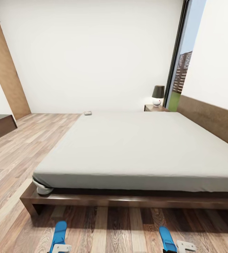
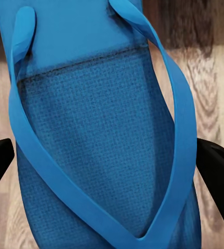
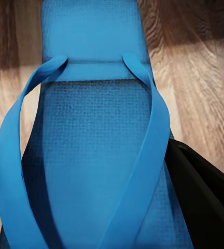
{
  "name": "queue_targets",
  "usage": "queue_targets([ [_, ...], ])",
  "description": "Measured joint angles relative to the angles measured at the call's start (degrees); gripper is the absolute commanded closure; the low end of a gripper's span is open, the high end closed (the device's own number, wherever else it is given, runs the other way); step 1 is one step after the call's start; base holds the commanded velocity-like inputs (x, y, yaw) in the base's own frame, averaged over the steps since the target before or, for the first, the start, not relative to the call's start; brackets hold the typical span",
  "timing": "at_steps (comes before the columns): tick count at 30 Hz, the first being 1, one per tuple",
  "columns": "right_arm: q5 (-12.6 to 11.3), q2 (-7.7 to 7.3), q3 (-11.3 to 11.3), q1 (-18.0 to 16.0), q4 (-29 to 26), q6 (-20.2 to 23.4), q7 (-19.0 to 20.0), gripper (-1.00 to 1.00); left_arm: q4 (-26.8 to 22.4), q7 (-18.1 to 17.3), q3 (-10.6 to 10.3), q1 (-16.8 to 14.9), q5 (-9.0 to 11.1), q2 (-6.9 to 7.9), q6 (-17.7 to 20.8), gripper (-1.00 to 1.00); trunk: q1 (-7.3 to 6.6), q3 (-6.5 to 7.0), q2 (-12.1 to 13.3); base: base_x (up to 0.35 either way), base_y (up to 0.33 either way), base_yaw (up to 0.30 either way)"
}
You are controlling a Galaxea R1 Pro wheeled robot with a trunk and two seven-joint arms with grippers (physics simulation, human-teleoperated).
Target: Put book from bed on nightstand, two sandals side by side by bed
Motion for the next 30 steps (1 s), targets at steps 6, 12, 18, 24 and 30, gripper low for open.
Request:
queue_targets([
  [6, 0.01, 0.03, 0.01, 0.0, 0.0, 0.15, 0.0, 1.0, 0.01, -0.02, -0.47, 0.0, 0.0, 0.0, 0.0, 1.0, 1.32, -1.08, -2.41, 0.0, 0.0, 0.0],
  [12, 0.01, 0.03, 0.01, 0.0, 0.0, 0.05, -0.03, 1.0, 0.01, -0.01, -0.64, 0.0, 0.0, 0.0, -0.04, 1.0, 2.64, -2.15, -4.81, 0.0, 0.0, 0.0],
  [18, 0.01, 0.03, 0.03, 0.0, 0.0, -0.04, -0.07, 1.0, 0.01, -0.02, -0.67, 0.0, 0.0, 0.0, -0.08, 1.0, 3.95, -3.23, -7.22, 0.0, 0.0, 0.0],
  [24, 0.01, 0.03, 0.03, 0.0, 0.0, -0.13, -0.08, 1.0, 0.01, -0.02, -0.98, 0.0, 0.0, 0.0, -0.09, 1.0, 5.27, -4.31, -9.63, 0.0, 0.0, 0.0],
  [30, 0.01, 0.07, 0.09, 0.0, 0.0, -0.15, -0.09, 1.0, 0.01, -0.01, -1.42, 0.0, 0.0, 0.0, -0.09, 1.0, 6.59, -5.39, -12.03, 0.0, 0.0, 0.0],
])
